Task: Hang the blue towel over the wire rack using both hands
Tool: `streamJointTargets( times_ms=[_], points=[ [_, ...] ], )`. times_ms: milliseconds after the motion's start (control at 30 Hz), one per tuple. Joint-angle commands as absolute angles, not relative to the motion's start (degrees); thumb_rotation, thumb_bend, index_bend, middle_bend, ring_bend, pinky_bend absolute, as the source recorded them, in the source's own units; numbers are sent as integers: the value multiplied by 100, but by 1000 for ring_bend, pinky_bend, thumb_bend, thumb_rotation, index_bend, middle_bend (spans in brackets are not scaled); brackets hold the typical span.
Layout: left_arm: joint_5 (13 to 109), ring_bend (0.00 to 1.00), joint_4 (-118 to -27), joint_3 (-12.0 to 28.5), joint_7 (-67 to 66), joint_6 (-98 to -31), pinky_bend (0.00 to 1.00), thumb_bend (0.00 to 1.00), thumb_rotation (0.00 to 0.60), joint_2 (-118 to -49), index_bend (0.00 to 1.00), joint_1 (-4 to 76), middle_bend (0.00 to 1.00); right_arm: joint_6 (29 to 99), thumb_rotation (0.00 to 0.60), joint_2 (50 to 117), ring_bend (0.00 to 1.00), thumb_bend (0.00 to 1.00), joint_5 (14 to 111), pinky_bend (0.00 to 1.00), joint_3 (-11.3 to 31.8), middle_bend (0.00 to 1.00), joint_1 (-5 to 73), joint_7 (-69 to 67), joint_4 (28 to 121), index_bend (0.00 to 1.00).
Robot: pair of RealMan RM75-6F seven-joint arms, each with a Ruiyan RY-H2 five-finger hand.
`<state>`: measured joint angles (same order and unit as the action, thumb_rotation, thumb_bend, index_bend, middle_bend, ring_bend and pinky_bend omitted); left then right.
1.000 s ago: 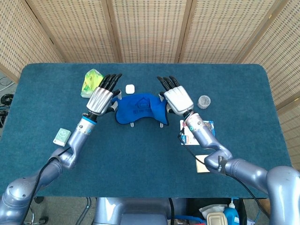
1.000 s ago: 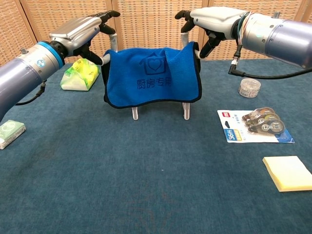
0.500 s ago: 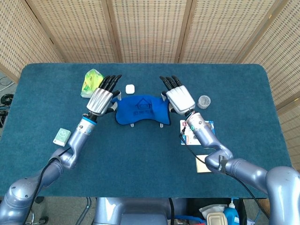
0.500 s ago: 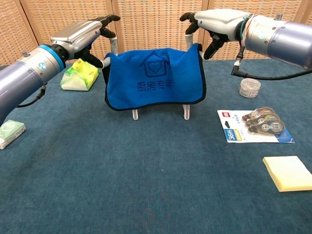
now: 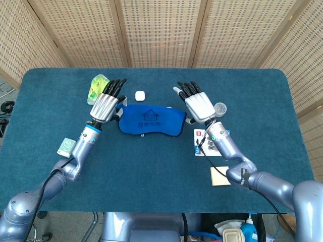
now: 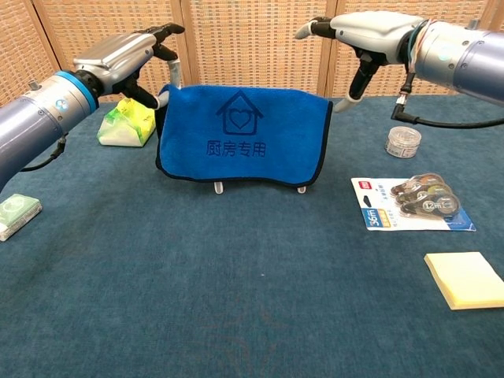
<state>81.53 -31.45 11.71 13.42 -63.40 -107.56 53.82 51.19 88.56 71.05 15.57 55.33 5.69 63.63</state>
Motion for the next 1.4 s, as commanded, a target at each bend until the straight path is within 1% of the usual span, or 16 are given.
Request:
streamJointTargets(
  times_ms=[33,67,100,133,167,200,267,367,467,667,867,1000,1167,1267,1400],
  points=[
    [8160,0,-3128,1136,1347,-6274,44,442,600,-10769,677,5381,0,5170,600,8795,0,0,7047,0,1529,0,5468,769,6345,0],
    [8160,0,-3121,1129,1341,-6264,44,438,600,-10774,598,5380,0,5173,600,8782,0,0,7029,0,1524,0,5448,792,6352,0],
    [8162,0,-3117,1125,1335,-6261,42,429,600,-10778,459,5380,0,5174,600,8769,0,0,7018,0,1520,0,5435,806,6362,0],
    [8167,0,-3114,1118,1331,-6260,41,424,600,-10779,347,5381,0,5175,600,8758,0,0,7012,0,1518,0,5424,810,6367,0],
    [8183,0,-3096,1105,1303,-6276,40,410,600,-10777,179,5381,0,5182,600,8726,0,0,6998,0,1507,0,5387,811,6371,0],
    [8187,0,-3089,1095,1284,-6269,36,392,600,-10773,63,5379,0,5188,600,8707,0,0,6999,0,1499,0,5367,804,6381,0],
    [8200,0,-3083,1071,1234,-6255,27,353,600,-10748,0,5372,0,5198,600,8678,0,0,6998,0,1490,0,5334,789,6394,0],
    [8228,0,-3134,1053,1250,-6314,18,285,600,-10684,0,5350,0,5225,600,8635,0,0,7011,0,1481,0,5288,764,6420,0],
    [8250,0,-3236,1029,1240,-6381,18,255,600,-10572,0,5293,0,5286,600,8575,0,0,7035,0,1476,0,5233,756,6487,0],
    [8330,0,-3681,915,1131,-6519,15,246,600,-10175,0,5097,0,5462,600,8355,0,0,7062,0,1467,0,5080,827,6850,0],
    [8371,0,-4542,781,960,-6867,14,234,600,-9479,0,4642,0,5894,600,7997,0,0,7176,0,1373,0,4743,1005,7499,0],
    [8209,0,-5385,784,794,-7115,7,234,600,-8871,0,4209,0,6324,600,7717,0,0,7318,0,1275,0,4408,1047,7953,0],
    [7633,0,-7078,770,223,-7385,0,203,600,-7831,0,3394,0,7168,600,7345,0,0,7622,0,1062,0,3746,943,8469,0],
    [7417,0,-7711,749,-2,-7504,0,188,600,-7497,0,3112,0,7463,600,7255,0,0,7739,0,961,0,3497,916,8582,0],
    [7206,0,-8538,654,-259,-7891,0,183,600,-7098,0,2613,0,7899,600,7085,0,0,7879,0,722,0,3023,858,8883,0]
  ],
)
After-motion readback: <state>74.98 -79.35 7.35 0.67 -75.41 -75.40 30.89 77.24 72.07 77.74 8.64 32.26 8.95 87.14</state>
